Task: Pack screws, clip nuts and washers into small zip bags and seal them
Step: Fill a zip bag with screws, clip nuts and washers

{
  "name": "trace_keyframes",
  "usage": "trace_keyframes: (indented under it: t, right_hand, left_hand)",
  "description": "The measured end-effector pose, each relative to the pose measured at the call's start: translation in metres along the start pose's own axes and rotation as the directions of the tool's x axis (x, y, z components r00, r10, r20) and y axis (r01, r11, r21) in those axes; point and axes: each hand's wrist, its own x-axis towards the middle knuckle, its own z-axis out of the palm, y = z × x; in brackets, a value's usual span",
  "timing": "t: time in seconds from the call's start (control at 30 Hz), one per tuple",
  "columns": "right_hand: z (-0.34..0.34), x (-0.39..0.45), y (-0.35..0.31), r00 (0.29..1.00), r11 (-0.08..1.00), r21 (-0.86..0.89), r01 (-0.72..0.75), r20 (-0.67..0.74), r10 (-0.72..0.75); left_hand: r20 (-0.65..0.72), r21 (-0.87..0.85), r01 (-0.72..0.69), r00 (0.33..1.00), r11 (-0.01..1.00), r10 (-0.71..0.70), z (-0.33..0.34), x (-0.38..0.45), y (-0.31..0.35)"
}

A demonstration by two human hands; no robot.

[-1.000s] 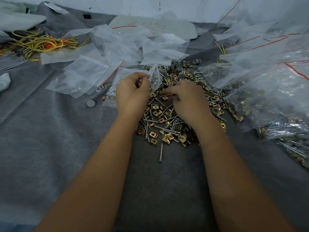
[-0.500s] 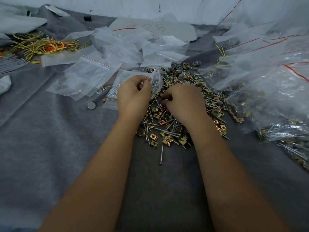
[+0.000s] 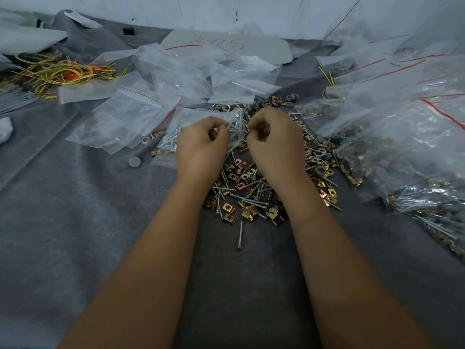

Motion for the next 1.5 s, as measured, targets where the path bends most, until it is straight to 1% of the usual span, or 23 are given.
trace_keyframes:
  t: [0.13, 0.33, 0.47, 0.57, 0.63, 0.67, 0.7, 0.77, 0.83, 0.9, 0.97, 1.1, 1.17, 1.27, 1.33, 1.43, 1.5]
  right_hand:
    - [0.009, -0.003, -0.006, 1.000, 0.989, 0.144, -0.014, -0.009, 0.015]
    - [0.014, -0.002, -0.006, 1.000, 0.976, 0.216, -0.001, 0.023, -0.004]
    - [0.007, 0.002, -0.001, 0.998, 0.967, 0.252, -0.043, 0.057, 0.030]
    - [-0.002, 0.001, 0.005, 0.996, 0.983, 0.168, -0.076, 0.063, 0.067]
    - [-0.009, 0.001, 0.008, 0.986, 0.994, 0.055, -0.094, 0.145, 0.086]
    - [-0.012, 0.001, 0.010, 0.971, 0.996, -0.013, -0.085, 0.221, 0.086]
    - [-0.014, 0.000, 0.010, 0.947, 0.994, -0.093, -0.050, 0.311, 0.077]
    - [-0.014, -0.001, 0.009, 0.887, 0.963, -0.259, 0.076, 0.459, 0.053]
    - [-0.013, -0.002, 0.007, 0.863, 0.928, -0.337, 0.160, 0.505, 0.034]
    - [-0.012, -0.004, 0.004, 0.865, 0.928, -0.326, 0.179, 0.502, 0.010]
    - [-0.010, -0.004, 0.002, 0.867, 0.941, -0.297, 0.162, 0.497, 0.007]
    - [-0.005, -0.005, 0.003, 0.880, 0.966, -0.246, 0.083, 0.472, 0.045]
    - [-0.006, -0.005, 0.004, 0.891, 0.983, -0.183, 0.014, 0.448, 0.071]
    - [-0.010, -0.002, 0.009, 0.930, 0.990, -0.065, -0.125, 0.340, 0.140]
    - [-0.012, -0.001, 0.010, 0.959, 0.985, 0.014, -0.173, 0.232, 0.166]
    - [-0.012, -0.001, 0.006, 0.986, 0.976, 0.157, -0.153, 0.096, 0.139]
    - [-0.008, -0.001, 0.002, 0.994, 0.978, 0.181, -0.099, 0.059, 0.090]
  left_hand:
    - [0.007, 0.016, -0.003, 1.000, 1.000, 0.003, 0.000, 0.000, 0.000]
    - [0.011, 0.004, -0.009, 1.000, 1.000, 0.009, -0.001, 0.000, 0.003]
    - [-0.015, -0.052, -0.005, 1.000, 0.999, 0.004, -0.002, 0.001, 0.001]
    - [-0.056, -0.076, 0.005, 0.998, 0.997, -0.009, -0.003, 0.002, 0.002]
    - [-0.075, -0.087, -0.004, 0.997, 0.996, -0.003, -0.004, 0.002, 0.002]
    - [-0.079, -0.088, -0.007, 0.997, 0.996, 0.000, -0.003, 0.001, 0.002]
    - [-0.080, -0.083, -0.009, 0.997, 0.997, 0.002, -0.003, 0.001, 0.002]
    - [-0.075, -0.069, -0.008, 0.997, 0.998, 0.003, -0.003, 0.001, 0.002]
    - [-0.070, -0.065, -0.007, 0.998, 0.998, 0.002, -0.003, 0.002, 0.001]
    - [-0.070, -0.064, -0.007, 0.998, 0.998, 0.002, -0.003, 0.003, 0.001]
    - [-0.068, -0.068, -0.005, 0.998, 0.998, 0.001, -0.003, 0.002, 0.000]
    - [-0.062, -0.079, 0.001, 0.998, 0.997, -0.006, -0.002, 0.002, 0.000]
    - [-0.058, -0.099, 0.002, 0.998, 0.995, -0.008, -0.003, 0.002, 0.001]
    - [-0.048, -0.123, 0.004, 0.999, 0.992, -0.010, -0.004, 0.001, 0.001]
    - [-0.045, -0.109, 0.009, 0.999, 0.994, -0.014, -0.004, 0.001, 0.002]
    - [-0.022, -0.079, -0.003, 1.000, 0.997, 0.002, -0.004, 0.000, 0.004]
    - [0.009, -0.064, -0.031, 0.999, 0.997, 0.032, -0.004, -0.001, 0.004]
